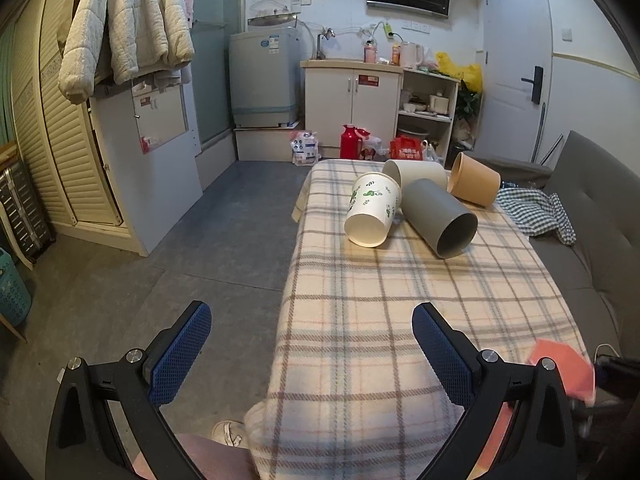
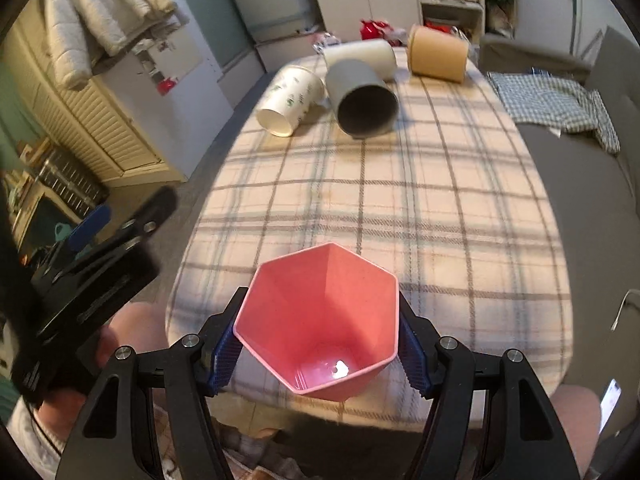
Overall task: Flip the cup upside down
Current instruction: 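Lift the pink cup with the right gripper and rotate it opening-down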
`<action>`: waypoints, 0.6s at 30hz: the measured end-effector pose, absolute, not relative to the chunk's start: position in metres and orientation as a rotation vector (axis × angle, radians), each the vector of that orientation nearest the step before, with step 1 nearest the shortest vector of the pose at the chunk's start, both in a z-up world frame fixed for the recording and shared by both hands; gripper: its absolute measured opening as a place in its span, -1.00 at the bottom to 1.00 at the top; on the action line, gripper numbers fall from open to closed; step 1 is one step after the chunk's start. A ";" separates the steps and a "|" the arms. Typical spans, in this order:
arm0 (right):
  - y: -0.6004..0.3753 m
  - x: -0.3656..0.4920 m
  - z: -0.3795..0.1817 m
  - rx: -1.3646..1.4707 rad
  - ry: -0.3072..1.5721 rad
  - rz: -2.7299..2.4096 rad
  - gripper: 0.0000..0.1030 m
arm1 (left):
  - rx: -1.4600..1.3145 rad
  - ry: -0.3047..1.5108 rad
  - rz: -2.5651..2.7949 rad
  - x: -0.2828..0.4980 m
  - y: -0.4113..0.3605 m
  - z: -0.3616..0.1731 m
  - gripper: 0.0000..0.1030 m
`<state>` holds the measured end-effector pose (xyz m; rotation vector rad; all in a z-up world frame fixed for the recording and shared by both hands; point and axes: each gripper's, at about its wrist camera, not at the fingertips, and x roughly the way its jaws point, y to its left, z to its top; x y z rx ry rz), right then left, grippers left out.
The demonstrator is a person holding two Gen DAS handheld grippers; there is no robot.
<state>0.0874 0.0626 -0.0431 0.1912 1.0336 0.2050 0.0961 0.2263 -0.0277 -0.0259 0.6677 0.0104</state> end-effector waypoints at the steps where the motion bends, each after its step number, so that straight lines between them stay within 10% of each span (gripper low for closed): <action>1: 0.063 0.093 -0.044 0.196 1.037 0.201 0.29 | -0.024 0.673 0.009 0.098 0.227 -0.030 1.00; 18: 0.050 0.191 -0.069 0.238 1.046 0.121 0.24 | -0.038 0.772 -0.004 0.126 0.229 -0.055 1.00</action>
